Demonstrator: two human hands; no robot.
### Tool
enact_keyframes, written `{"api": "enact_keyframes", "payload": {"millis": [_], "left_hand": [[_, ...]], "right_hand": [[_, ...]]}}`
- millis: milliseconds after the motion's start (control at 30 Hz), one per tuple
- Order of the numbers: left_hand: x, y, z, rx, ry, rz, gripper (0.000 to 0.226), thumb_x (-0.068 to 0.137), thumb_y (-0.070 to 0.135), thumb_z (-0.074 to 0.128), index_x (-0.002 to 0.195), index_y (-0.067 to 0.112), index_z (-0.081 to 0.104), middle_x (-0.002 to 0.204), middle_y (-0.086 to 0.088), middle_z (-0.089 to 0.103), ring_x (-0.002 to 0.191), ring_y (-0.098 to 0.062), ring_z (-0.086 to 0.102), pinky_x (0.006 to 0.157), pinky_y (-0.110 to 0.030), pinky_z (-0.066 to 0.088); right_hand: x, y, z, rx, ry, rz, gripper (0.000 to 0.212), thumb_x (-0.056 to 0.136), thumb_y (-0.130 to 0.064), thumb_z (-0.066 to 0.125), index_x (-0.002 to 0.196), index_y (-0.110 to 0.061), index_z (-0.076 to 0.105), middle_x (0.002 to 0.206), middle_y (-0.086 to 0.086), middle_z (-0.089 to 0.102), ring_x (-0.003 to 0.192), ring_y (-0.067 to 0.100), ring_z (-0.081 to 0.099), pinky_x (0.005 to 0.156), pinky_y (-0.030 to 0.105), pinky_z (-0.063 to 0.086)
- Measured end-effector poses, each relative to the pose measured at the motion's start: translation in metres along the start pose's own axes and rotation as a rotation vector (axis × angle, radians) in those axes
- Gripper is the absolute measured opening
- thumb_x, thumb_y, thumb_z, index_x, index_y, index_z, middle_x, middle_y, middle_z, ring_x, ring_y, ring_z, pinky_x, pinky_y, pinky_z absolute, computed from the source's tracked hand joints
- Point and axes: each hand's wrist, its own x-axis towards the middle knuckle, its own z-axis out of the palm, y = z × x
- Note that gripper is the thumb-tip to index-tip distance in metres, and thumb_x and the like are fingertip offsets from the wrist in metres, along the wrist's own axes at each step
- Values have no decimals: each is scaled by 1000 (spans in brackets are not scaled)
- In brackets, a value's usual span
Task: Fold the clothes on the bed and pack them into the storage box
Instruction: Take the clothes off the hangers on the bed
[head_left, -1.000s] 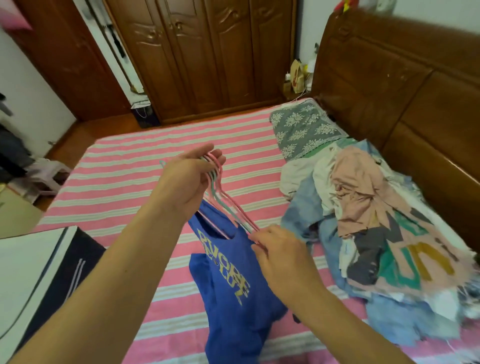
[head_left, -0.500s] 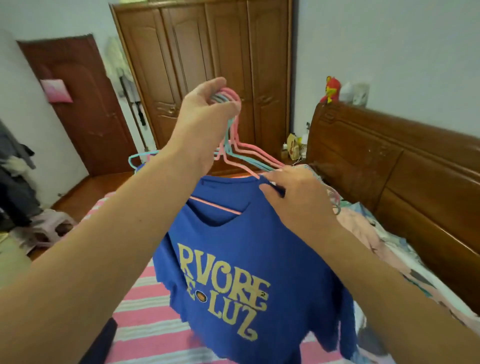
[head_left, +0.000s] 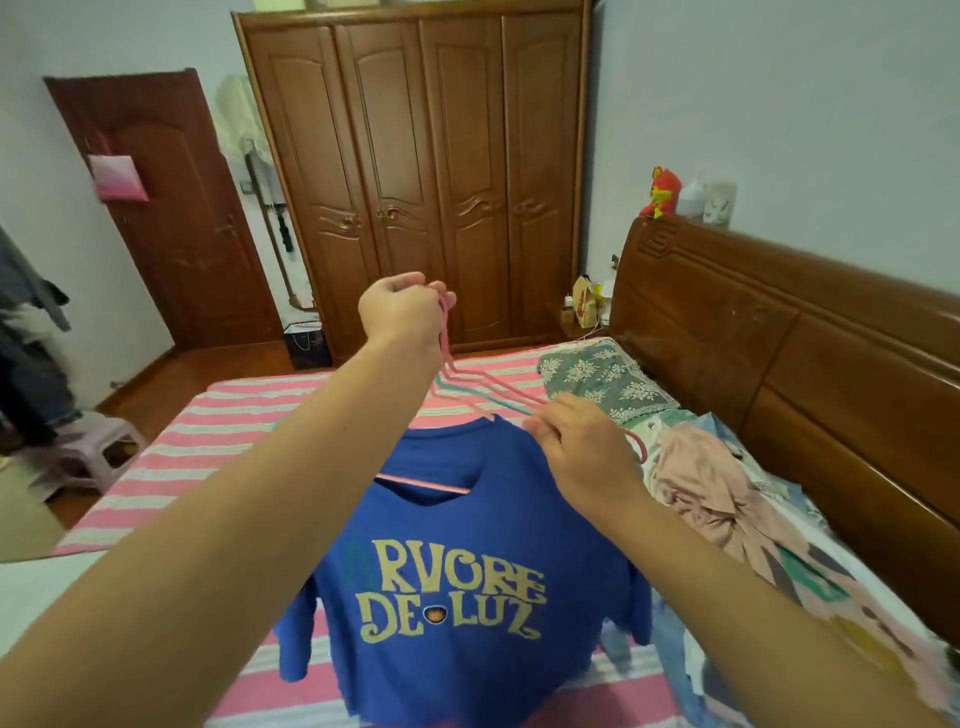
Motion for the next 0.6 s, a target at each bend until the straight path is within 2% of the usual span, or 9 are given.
{"api": "enact_keyframes", "payload": {"millis": [67,133,200,333,467,600], "left_hand": [[-1,-4,-3,10,22,12,26,95,-8,54,109,13,60,104,-11,69,92,-19,74,86,-31,61],[-4,-3,-1,-5,28,41,24,97,-5,55,112,14,61,103,-9,69,94,-17,73,86,-29,61],[-9,3,-1,-20,19,63,25,97,-4,56,114,14,61,104,-7,68,96,-17,72,87,-29,60],[-9,8,-7,-12,36,44,27,97,-4,56,117,14,61,103,-7,68,94,-16,73,85,-26,60],[-3,5,-23,20,56,38,26,97,-3,58,115,14,62,101,-5,69,93,-15,73,85,-26,60],[18,2,-50,-18,174,11,23,97,-6,54,112,10,63,96,-7,67,85,-15,73,78,-25,61]], "right_hand": [[0,-10,5,9,-46,-8,24,96,-37,63,107,-17,73,92,-5,62,91,17,52,77,32,42],[5,-19,12,-32,-37,-12,28,95,-34,66,116,-17,73,96,-1,67,96,21,55,80,39,48],[9,-23,15,-48,5,-19,22,96,-26,65,112,-14,75,89,2,67,89,25,55,74,44,50],[12,-24,16,6,39,-77,18,98,-18,62,105,-9,76,84,-1,64,83,19,51,68,37,47],[8,-19,19,18,150,-13,20,95,-8,61,77,-12,68,72,-7,49,72,18,46,60,32,36],[-14,12,3,-168,250,30,14,91,-3,66,79,-9,67,73,5,57,70,27,52,59,35,40]]}}
